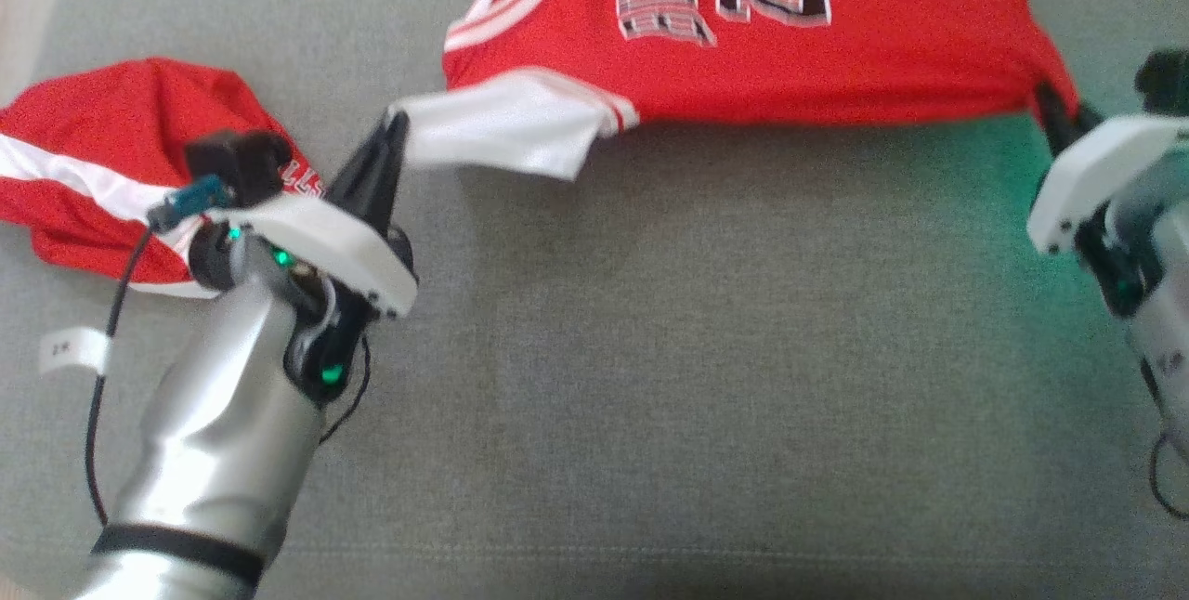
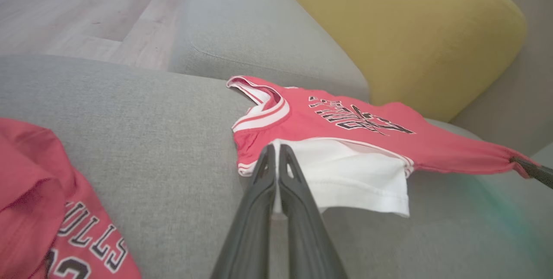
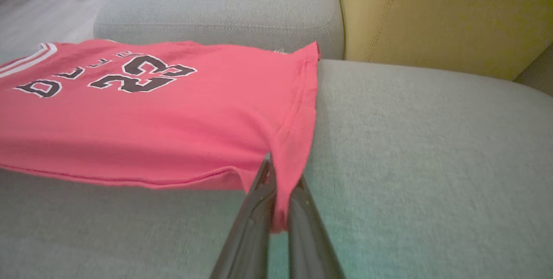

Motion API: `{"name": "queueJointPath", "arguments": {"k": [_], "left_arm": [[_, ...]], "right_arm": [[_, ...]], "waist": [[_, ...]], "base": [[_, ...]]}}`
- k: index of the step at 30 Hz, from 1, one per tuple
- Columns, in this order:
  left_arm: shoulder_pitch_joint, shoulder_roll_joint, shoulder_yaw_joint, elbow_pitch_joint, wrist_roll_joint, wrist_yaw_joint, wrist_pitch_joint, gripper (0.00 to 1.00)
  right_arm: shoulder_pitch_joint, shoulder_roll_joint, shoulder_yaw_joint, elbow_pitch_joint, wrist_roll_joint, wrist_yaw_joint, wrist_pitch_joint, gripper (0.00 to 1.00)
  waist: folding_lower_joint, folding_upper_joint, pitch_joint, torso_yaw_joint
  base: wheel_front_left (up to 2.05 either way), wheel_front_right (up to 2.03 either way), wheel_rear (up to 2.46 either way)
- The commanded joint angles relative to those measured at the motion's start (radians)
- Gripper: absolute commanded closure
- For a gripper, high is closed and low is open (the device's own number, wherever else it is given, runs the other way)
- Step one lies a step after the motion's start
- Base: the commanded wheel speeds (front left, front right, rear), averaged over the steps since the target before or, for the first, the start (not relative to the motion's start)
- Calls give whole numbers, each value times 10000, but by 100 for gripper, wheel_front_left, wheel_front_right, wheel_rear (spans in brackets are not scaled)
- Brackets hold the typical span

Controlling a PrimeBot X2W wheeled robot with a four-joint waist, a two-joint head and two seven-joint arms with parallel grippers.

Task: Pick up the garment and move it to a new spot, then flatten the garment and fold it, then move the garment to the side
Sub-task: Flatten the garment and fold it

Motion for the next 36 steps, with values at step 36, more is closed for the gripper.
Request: {"name": "queueJointPath", "arguments": {"k": [36], "left_arm": [[4248, 4689, -1203, -8031, -2603, 981, 4418, 100]], "right_arm": [[3060, -4183, 4564, -5217, 5281, -7, 5854, 100]], "waist": [[0, -1, -2154, -488]], "base": [[0, 0, 0]]}}
